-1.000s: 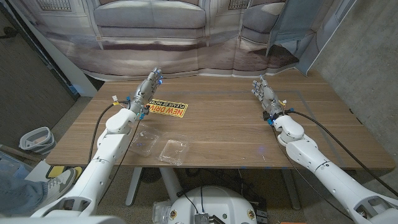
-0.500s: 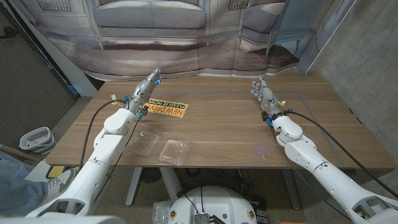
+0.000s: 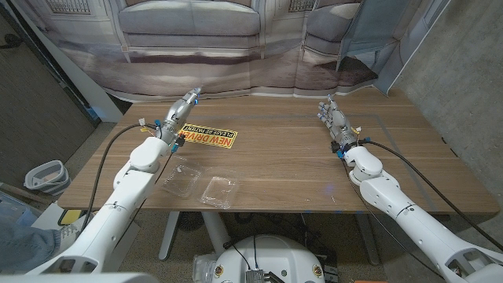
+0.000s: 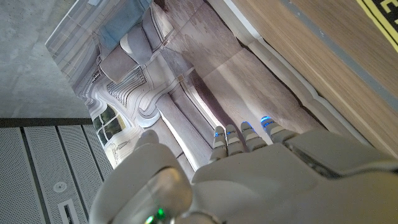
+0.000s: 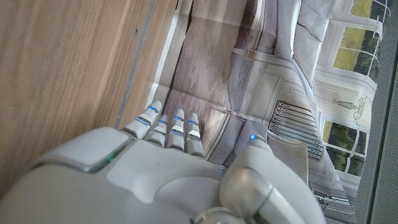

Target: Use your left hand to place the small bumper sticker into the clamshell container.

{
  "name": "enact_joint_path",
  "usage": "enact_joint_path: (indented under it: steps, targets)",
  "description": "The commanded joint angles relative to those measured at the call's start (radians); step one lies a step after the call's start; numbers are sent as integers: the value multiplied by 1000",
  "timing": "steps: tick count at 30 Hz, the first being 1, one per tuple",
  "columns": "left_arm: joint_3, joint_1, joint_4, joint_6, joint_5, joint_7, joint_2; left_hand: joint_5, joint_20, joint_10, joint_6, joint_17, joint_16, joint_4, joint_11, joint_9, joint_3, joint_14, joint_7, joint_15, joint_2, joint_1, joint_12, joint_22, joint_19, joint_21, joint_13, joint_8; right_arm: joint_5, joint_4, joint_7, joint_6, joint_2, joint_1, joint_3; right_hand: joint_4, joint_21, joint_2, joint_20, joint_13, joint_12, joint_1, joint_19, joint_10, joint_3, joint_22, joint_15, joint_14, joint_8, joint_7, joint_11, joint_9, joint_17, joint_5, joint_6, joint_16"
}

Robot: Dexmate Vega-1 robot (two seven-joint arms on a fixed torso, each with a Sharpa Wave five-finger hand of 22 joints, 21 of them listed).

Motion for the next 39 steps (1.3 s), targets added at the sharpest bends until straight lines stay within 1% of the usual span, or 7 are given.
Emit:
enact_joint_path:
  steps: [1,11,16,22,27,31,39]
  targets:
    - [-6,35,-40,19,7,38,36,7,-46,3,8,3,4,-9,-8,4,1,5,-5,0,-1,13,6,2,3,-2,4,6,-1,-9,-3,-11,-4,-2,0,-5,0,-1,-13,2,4,0,6,8,-1,2,-2,7,4,1,-4,5,3,-2,5,4]
    - [-36,79,-80,25,5,47,53,9,-39,7,10,3,4,-11,-6,4,1,10,-5,3,0,18,5,3,6,-2,4,5,-4,-46,-13,-33,-25,-15,4,-6,-1,0,-12,2,3,0,6,9,-2,2,-2,8,4,-1,-3,5,3,-3,4,4]
    - [-51,102,-91,22,6,54,52,10,-37,7,11,4,4,-12,-5,4,0,11,-6,2,1,21,4,3,6,-3,4,5,-1,-62,-20,-43,-27,-22,5,-7,0,0,-12,2,4,1,6,10,-2,3,-2,9,3,0,-3,5,3,-3,4,4]
    - [-61,116,-84,1,15,69,41,11,-36,9,13,4,4,-13,-5,4,0,12,-6,5,2,23,4,3,7,-4,4,5,-7,-73,-24,-52,-31,-25,0,-7,0,1,-11,2,4,1,7,11,-2,3,-2,9,3,-2,-4,5,3,-4,4,4]
    - [-55,114,-68,-14,12,60,36,13,-34,10,16,4,3,-14,-6,4,0,13,-3,6,4,26,3,3,7,-4,4,6,-9,-82,-29,-47,-33,-32,3,-7,0,1,-13,2,3,1,8,11,-3,3,-3,10,3,-1,-5,5,4,-4,4,4]
    - [-44,110,-57,-28,27,71,34,14,-34,12,16,4,3,-15,-7,4,1,15,-5,5,5,29,3,3,8,-5,4,5,-11,-93,-30,-43,-38,-40,6,-8,0,1,-13,2,3,1,9,12,-3,3,-3,10,3,-1,-4,5,4,-5,5,3]
    - [-22,104,-65,-8,39,68,51,16,-33,17,20,4,4,-19,-6,4,1,19,-7,7,6,36,4,3,12,-5,5,5,-5,-119,-35,-31,-47,-62,20,-9,0,2,-14,2,3,2,10,13,-3,3,-4,11,3,-2,-4,5,4,-6,6,3]
